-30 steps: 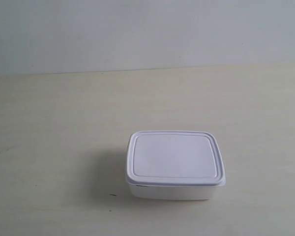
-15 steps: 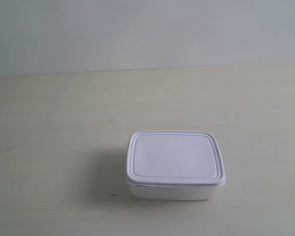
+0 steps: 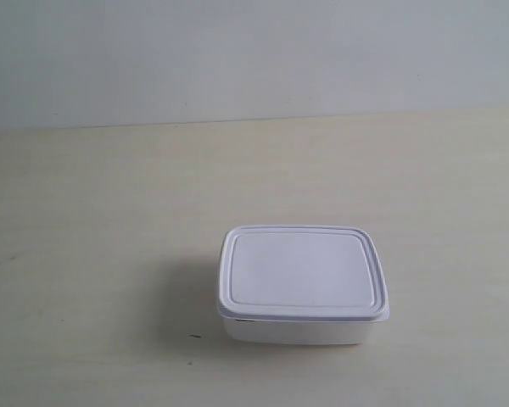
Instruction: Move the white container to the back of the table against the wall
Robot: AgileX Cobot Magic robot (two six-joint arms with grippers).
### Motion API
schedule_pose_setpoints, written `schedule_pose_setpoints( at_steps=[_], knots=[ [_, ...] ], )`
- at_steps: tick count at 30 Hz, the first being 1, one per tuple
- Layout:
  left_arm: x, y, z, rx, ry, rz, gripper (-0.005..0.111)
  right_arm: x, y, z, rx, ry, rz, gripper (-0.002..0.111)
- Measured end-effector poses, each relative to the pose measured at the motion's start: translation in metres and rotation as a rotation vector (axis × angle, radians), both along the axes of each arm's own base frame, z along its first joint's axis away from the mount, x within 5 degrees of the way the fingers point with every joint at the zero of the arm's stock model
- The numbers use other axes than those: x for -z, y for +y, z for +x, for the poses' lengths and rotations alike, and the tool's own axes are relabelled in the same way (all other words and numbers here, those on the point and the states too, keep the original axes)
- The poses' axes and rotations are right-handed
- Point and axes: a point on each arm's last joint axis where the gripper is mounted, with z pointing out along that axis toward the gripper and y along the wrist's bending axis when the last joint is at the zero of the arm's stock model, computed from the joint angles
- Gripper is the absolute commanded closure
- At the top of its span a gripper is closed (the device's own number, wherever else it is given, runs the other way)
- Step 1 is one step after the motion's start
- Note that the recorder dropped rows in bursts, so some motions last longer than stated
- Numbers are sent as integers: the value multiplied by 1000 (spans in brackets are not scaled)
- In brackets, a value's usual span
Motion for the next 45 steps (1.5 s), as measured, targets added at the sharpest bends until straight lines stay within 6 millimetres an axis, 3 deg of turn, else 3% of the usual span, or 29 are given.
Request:
schedule_pose_setpoints(
  at_steps=[5, 10, 14, 18, 24, 31, 37, 41, 45],
  knots=[
    [-41, -17, -2, 48, -76, 261, 107, -25, -1, -2, 28, 50, -21, 108],
    [-98, -47, -5, 166, -34, 638, 107, -39, -1, 6, 36, 78, -68, 108],
    [-126, -59, 2, 270, 89, 807, 107, -40, 7, 30, -71, 153, -152, 108],
    [-135, -64, 16, 374, 183, 892, 107, -36, 27, 58, -284, 273, -282, 108],
    [-116, -74, 53, 576, 324, 969, 107, -35, 58, 90, -639, 496, -386, 108],
    [-81, -117, 82, 923, 407, 1102, 107, -19, 72, 116, -818, 650, -410, 108],
    [-28, -155, 96, 1168, 559, 1136, 107, 5, 86, 140, -958, 795, -392, 108],
    [8, -167, 104, 1218, 702, 1155, 107, 27, 106, 148, -1158, 907, -397, 108],
    [31, -177, 108, 1241, 797, 1178, 107, 47, 118, 151, -1285, 1005, -386, 108]
  ],
)
